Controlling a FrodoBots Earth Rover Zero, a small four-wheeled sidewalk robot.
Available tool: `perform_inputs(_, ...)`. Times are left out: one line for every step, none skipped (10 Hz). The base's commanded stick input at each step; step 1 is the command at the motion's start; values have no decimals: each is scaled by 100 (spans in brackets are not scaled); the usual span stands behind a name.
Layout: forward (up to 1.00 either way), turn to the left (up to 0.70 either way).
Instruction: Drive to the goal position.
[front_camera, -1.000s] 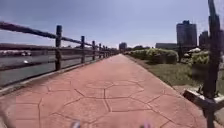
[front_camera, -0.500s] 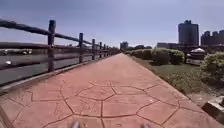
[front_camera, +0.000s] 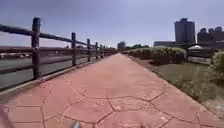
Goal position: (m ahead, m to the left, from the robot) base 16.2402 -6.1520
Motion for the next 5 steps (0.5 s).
perform_inputs(85,0)
perform_inputs(85,0)
perform_inputs(85,0)
perform_inputs(85,0)
perform_inputs(85,0)
